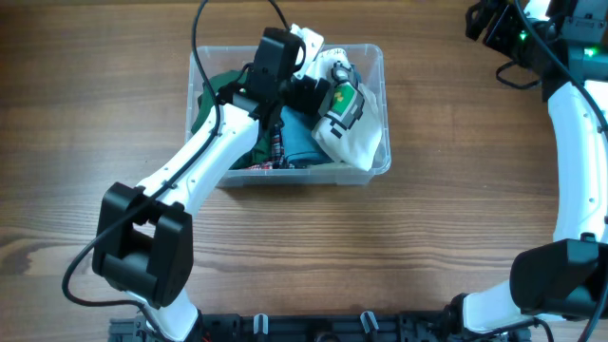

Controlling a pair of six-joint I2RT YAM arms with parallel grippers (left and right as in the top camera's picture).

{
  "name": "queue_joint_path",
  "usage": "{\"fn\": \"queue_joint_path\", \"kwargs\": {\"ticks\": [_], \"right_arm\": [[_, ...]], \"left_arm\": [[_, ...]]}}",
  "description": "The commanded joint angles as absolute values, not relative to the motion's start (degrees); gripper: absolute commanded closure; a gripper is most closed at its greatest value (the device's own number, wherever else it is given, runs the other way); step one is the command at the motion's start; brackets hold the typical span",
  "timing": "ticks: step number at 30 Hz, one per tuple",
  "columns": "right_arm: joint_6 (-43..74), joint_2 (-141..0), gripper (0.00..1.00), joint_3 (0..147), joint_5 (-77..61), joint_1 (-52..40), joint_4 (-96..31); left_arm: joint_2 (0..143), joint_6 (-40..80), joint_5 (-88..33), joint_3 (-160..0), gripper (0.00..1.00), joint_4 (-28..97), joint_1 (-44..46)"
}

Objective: Pack container
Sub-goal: 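Push the white T-shirt down into the bin with the left gripper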

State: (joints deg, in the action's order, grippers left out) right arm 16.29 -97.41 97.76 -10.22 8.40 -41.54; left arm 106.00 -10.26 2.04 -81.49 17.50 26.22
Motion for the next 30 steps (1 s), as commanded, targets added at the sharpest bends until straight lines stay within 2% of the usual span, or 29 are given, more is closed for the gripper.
{"fn": "queue_joint_path", "kwargs": {"ticks": [1,9,17,30], "right_arm": [[16.7,-98.0,0.0,97.4,-9.8,8.3,-41.4],[16.7,-98.0,0.0,97.4,-9.8,8.3,-41.4],[16.7,-98.0,0.0,97.4,-9.8,8.3,-41.4],[16.7,-98.0,0.0,97.4,-9.8,8.3,-41.4]], "left_arm": [[108.7,-10.3,3.6,-81.7,0.0,14.2,26.6],[109.3,-8.7,10.5,-82.6,0.0,6.7,26.4],[105.1,-4.7,9.3,-94.2,0.0,24.3,28.1],[104.6,-5.7,9.4,-98.4,0.0,30.9,38.9]]}}
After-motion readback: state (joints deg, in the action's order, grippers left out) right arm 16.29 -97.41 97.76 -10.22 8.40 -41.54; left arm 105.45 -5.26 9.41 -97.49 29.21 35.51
